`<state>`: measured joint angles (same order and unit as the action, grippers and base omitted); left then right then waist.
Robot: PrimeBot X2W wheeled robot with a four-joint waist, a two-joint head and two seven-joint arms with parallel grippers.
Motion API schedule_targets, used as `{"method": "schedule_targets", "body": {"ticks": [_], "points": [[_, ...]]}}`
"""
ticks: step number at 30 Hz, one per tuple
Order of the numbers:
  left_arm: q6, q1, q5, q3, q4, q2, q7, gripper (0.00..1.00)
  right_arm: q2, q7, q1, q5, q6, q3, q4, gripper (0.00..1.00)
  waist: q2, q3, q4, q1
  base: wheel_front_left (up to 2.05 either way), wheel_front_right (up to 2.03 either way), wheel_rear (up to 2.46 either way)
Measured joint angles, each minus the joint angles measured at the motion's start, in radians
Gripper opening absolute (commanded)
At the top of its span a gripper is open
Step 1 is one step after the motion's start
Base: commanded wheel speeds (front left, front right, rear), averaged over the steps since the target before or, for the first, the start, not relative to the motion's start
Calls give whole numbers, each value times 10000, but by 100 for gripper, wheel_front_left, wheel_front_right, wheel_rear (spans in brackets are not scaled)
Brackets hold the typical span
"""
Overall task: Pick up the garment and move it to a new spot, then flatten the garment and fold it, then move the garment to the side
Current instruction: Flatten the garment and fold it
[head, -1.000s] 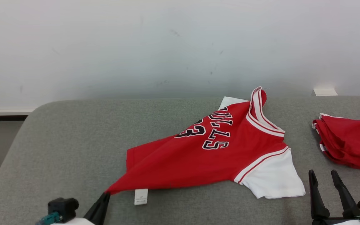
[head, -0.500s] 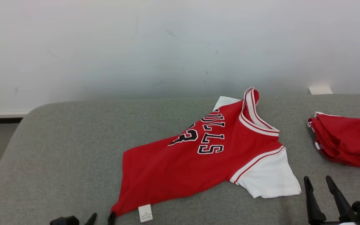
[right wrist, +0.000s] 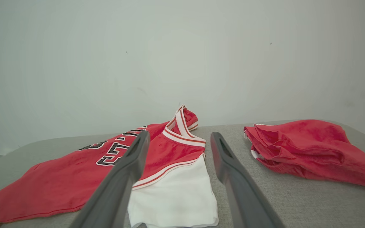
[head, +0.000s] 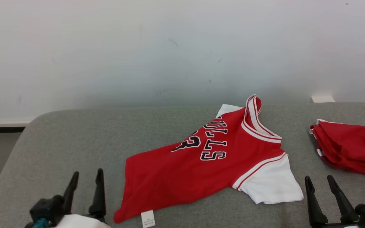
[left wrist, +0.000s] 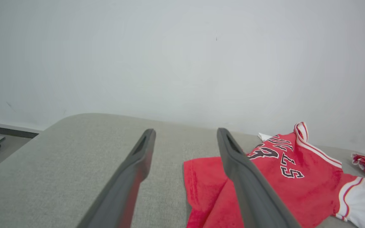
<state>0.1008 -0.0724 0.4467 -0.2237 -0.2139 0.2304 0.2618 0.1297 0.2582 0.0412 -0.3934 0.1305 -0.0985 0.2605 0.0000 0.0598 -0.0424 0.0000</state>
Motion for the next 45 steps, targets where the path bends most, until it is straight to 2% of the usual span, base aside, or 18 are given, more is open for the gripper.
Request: {"method": "schedule_targets", "body": {"ticks": [3, 6, 14, 28, 30, 33, 39, 45], "points": [[63, 284, -516, 433, 593, -176, 25, 100, -10, 31, -84, 82, 0, -27, -228, 100, 1, 46, -46, 0, 0, 0, 0], [-50, 722, -844, 694, 811, -453, 23, 100, -52, 42, -247, 313, 0, 203, -736, 100, 0, 74, -85, 0, 0, 0, 0], [-731, 1336, -1793, 1337, 769, -1051, 23, 100, -232, 44, -695, 734, 0, 552, -1306, 100, 0, 251, -160, 0, 0, 0, 0], [-1425, 1356, -2420, 1969, 359, -1572, 25, 100, -322, 44, -690, 744, 0, 537, -1039, 100, 0, 249, -172, -1, 0, 0, 0], [-1534, 1341, -2412, 1935, 107, -1615, 23, 100, -378, 46, -650, 144, 0, 525, -826, 100, 0, 202, -171, 0, 0, 0, 0], [-1722, 1262, -2096, 1693, -631, -1672, -59, 100, -127, -203, -319, -107, 0, 299, -245, 100, 0, 72, -170, 0, 0, 0, 0], [-1933, 647, -1960, 1300, -1450, -1634, -911, 100, 385, -1626, 935, -236, 0, -10, 1327, 100, 0, -165, -139, 0, 0, 0, 0], [-2019, 89, -1900, 953, -2052, -1615, -1689, 100, 351, -2915, 2026, -481, 0, -19, 3074, 100, 0, -472, -26, 1, 0, 0, 0]]}}
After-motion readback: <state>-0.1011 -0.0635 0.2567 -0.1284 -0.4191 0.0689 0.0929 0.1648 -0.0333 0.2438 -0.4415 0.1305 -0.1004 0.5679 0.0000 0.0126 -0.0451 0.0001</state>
